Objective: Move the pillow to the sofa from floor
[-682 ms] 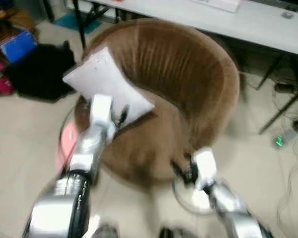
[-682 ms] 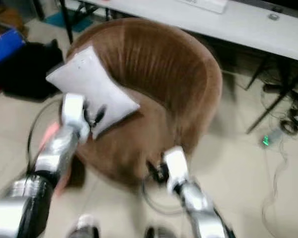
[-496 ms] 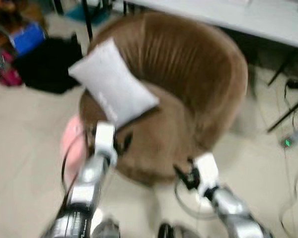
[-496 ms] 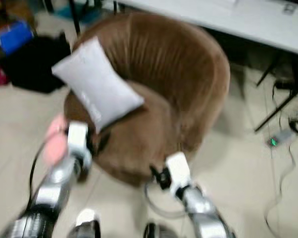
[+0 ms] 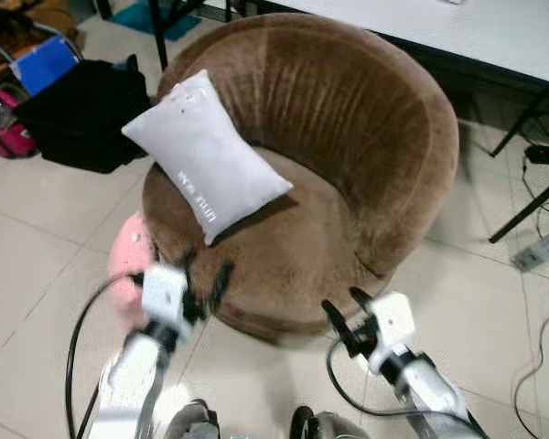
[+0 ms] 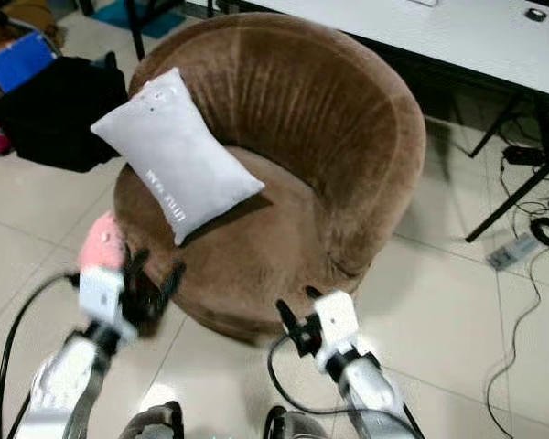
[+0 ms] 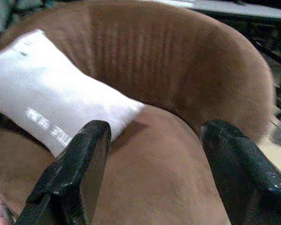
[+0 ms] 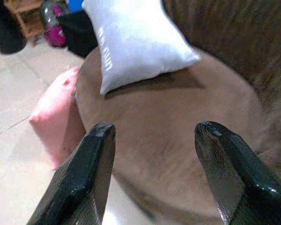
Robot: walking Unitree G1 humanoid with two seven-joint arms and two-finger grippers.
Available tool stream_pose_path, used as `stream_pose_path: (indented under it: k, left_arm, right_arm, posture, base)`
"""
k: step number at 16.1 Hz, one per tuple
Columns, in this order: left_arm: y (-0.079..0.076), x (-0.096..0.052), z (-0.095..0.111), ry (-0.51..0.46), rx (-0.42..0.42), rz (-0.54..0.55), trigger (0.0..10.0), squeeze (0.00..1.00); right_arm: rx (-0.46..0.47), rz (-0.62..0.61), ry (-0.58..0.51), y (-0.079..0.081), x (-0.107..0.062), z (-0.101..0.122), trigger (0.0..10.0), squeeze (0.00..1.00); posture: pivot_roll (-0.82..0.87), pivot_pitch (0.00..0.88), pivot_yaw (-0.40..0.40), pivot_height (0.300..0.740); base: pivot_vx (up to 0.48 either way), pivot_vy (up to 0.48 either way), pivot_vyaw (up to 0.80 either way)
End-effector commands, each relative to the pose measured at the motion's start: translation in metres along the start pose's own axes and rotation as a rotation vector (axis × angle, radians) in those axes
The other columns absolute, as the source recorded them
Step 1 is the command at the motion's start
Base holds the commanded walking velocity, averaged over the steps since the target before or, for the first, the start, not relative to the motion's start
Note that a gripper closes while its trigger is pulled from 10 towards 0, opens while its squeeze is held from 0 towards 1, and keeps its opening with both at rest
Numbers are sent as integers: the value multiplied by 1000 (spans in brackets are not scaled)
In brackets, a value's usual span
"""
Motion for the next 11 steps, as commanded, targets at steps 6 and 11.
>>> stream_pose_path:
  k: [6,11]
  left_arm:
    - [-33,-12,-2,-48,111,-57,10000,0]
    - [-41,-33,-24,11,148,-79,10000,0]
  right_arm:
    - [0,-210,-81,-40,-7,14,10000,0]
    - [17,-290,-66,-47,-8,6,10000,0]
  posture:
    - [-37,121,-69,740]
    - [-57,109,-44,740]
  base:
    - [0,0,0]
    - [0,0,0]
Point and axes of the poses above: a point about 5 cm out from each wrist's last joint towards the gripper, its own x axis pointing out of the wrist towards the gripper, its own z axis along the axis of the wrist's last joint, y = z × x, the point moved 6 cm from there along x, pointing out of the wrist towards the gripper, and after that the axes turned 8 degrees about -x, right-handed, at the moved point
